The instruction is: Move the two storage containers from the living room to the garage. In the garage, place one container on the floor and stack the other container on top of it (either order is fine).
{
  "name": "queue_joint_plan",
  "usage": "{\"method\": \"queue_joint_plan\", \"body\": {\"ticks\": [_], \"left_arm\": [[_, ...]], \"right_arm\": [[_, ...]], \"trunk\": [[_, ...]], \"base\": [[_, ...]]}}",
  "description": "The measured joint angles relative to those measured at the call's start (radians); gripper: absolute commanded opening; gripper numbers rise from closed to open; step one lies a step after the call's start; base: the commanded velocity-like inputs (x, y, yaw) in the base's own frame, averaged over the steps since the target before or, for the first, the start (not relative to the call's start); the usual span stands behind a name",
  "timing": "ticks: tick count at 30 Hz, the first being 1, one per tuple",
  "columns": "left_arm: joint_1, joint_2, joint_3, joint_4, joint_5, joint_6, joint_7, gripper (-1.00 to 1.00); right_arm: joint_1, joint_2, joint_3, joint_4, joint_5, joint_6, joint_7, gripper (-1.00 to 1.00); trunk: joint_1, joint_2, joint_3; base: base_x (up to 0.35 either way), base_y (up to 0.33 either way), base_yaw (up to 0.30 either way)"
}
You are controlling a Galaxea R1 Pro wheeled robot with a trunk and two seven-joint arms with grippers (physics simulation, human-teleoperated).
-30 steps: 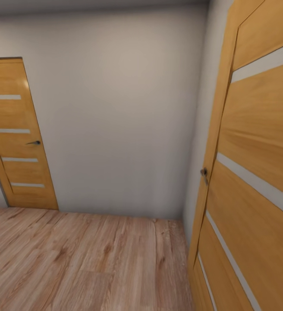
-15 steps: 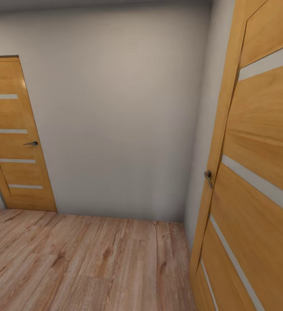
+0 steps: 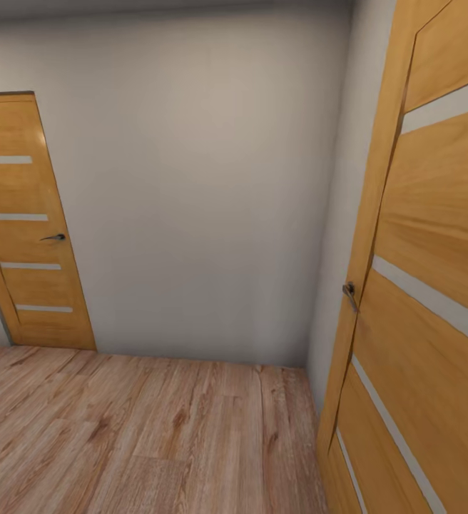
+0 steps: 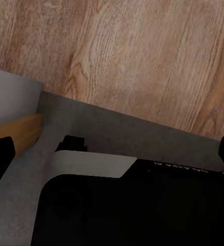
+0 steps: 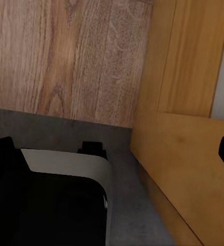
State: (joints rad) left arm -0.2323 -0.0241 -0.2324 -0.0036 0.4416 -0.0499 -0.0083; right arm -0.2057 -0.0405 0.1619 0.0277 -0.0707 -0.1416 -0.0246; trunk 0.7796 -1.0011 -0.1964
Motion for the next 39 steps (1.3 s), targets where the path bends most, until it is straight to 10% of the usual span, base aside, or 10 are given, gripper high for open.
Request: {"method": "queue_joint_plan", "body": {"ticks": [39], "left_arm": [[0.000,0.001,0.000,0.001,-0.002,0.002,0.000,1.00]], "right_arm": [[0.000,0.000,0.001,0.000,0.001,-0.001,0.000,1.00]], "trunk": [[-0.001,0.000,0.000]], "base": [[0.300,0.000,0.000]]}}
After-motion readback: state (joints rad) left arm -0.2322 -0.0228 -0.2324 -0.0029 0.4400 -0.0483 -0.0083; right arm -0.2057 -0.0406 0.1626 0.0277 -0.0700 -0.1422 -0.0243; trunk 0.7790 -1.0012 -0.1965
